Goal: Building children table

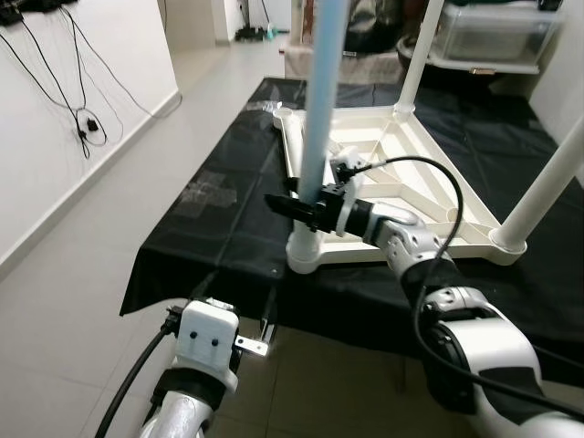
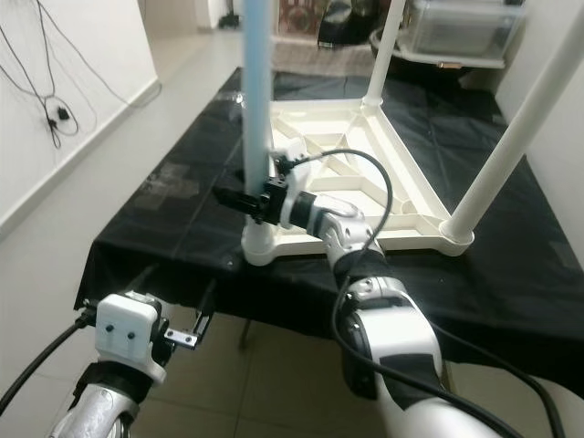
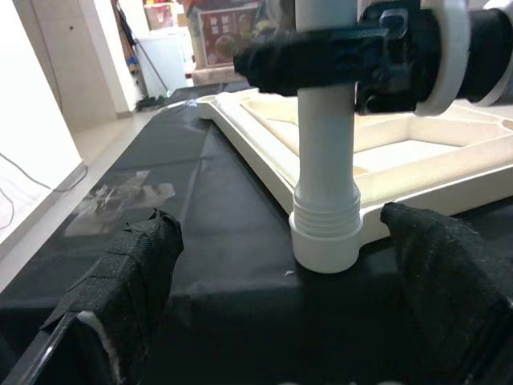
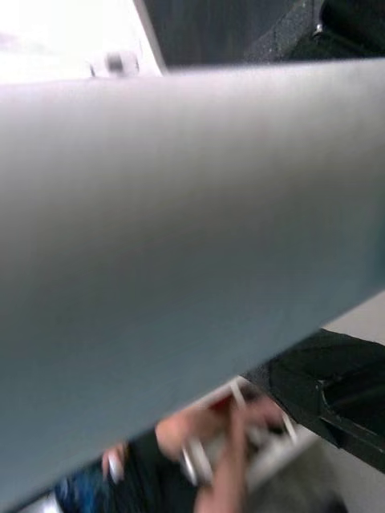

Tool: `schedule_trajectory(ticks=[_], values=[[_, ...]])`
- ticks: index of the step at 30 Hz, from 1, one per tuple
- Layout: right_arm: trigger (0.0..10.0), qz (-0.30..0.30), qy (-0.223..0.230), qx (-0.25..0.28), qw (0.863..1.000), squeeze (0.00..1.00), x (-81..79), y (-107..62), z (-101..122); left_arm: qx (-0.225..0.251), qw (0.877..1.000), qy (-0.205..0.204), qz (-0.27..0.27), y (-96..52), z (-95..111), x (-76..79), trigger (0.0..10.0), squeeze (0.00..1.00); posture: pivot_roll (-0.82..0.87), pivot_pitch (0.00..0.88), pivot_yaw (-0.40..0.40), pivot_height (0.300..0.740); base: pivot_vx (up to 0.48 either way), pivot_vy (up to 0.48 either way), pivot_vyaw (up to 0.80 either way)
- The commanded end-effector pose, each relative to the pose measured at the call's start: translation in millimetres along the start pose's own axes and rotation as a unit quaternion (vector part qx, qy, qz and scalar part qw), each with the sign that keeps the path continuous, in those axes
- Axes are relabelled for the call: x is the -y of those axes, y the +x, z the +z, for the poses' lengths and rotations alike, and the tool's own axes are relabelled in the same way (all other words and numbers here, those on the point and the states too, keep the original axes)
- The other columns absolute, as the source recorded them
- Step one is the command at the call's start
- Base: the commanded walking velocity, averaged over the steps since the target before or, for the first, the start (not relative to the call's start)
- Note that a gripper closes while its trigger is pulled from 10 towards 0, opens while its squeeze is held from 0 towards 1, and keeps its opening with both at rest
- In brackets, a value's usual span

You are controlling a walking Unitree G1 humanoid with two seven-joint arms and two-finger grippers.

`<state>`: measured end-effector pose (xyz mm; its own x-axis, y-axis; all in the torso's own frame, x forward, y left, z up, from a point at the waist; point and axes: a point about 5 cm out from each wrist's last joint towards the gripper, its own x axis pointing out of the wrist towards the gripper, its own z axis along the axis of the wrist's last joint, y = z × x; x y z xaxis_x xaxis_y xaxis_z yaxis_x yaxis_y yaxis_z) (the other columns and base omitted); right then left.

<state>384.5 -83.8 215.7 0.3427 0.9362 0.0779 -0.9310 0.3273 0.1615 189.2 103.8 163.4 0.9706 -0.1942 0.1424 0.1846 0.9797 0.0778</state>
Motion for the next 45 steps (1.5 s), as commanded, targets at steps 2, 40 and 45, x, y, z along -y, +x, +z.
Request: schedule_trajectory(ticks=[2, 40, 45], values=[[10.0, 0.068, 0.01, -0.006, 0.998, 0.0, -11.5, 14.9, -2.0, -0.013, 1.0, 0.001, 0.003, -3.8, -1.8, 2.6, 10.0, 0.0, 0.18, 0.125, -0.03, 0.74, 0.0, 0.0, 0.0], [0.0, -0.681, -0.007, 0.065, 0.729, 0.0, 14.0, -43.9, -34.6, -0.019, 1.0, -0.004, -0.01, 1.2, -9.9, 8.2, 10.0, 0.0, 0.11, 0.09, -0.014, 0.74, 0.0, 0.0, 0.0], [0.0, -0.687, -0.007, 0.067, 0.723, 0.0, 12.3, -41.1, -34.7, -0.018, 1.0, -0.005, -0.01, 1.3, -10.0, 8.5, 10.0, 0.0, 0.11, 0.09, -0.014, 0.74, 0.0, 0.0, 0.0]])
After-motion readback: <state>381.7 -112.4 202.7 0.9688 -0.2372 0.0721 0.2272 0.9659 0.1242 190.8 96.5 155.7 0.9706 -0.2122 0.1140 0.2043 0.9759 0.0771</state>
